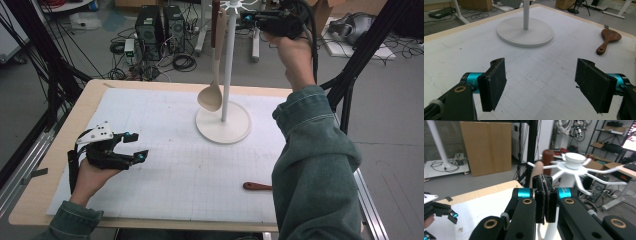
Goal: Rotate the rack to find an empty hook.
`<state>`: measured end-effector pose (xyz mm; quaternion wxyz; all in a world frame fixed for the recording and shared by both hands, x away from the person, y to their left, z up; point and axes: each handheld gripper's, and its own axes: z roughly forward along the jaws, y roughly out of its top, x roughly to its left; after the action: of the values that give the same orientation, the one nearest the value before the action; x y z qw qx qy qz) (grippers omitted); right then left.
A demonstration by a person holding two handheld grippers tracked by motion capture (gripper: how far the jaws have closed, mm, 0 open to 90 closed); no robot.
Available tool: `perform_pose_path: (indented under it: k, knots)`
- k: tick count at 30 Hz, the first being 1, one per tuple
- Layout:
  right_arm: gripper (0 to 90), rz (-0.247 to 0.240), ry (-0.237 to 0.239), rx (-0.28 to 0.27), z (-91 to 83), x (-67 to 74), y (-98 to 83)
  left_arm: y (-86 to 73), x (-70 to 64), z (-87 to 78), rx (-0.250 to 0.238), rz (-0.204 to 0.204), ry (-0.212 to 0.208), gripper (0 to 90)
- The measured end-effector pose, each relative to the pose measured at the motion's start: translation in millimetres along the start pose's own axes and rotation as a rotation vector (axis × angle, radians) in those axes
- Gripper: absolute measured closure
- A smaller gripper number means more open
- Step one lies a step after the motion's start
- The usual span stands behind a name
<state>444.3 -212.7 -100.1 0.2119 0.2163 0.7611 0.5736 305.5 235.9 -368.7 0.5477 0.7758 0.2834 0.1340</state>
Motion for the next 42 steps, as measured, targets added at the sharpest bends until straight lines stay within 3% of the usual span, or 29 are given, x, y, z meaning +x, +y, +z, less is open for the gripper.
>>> perform_pose_path:
  k: [9, 23, 32, 40, 42]
  knots:
    - [89.7, 0.017, -0.022, 0.009, 3.6, -3.7, -2.3, -0.4, 0.7, 0.0, 0.001, 0.001, -0.002, 25.3]
    - [89.5, 0.013, 0.002, 0.012, 9.7, 0.4, -0.7, -0.6, 1.3, -0.7, -0.003, -0.004, -0.002, 25.3]
    - [70.6, 0.067, 0.023, -0.013, -12.0, 4.2, -21.7, -1.9, 2.3, 2.3, 0.002, -0.008, -0.003, 25.1]
    - [50.0, 0.120, 0.039, 0.004, -23.3, 12.6, -57.6, -2.5, 3.1, 2.0, 0.003, -0.007, 0.005, 25.0]
    - [48.7, 0.128, 0.038, 0.023, -24.3, 14.3, -68.0, -2.0, 2.4, 1.5, 0.003, -0.002, 0.005, 25.0]
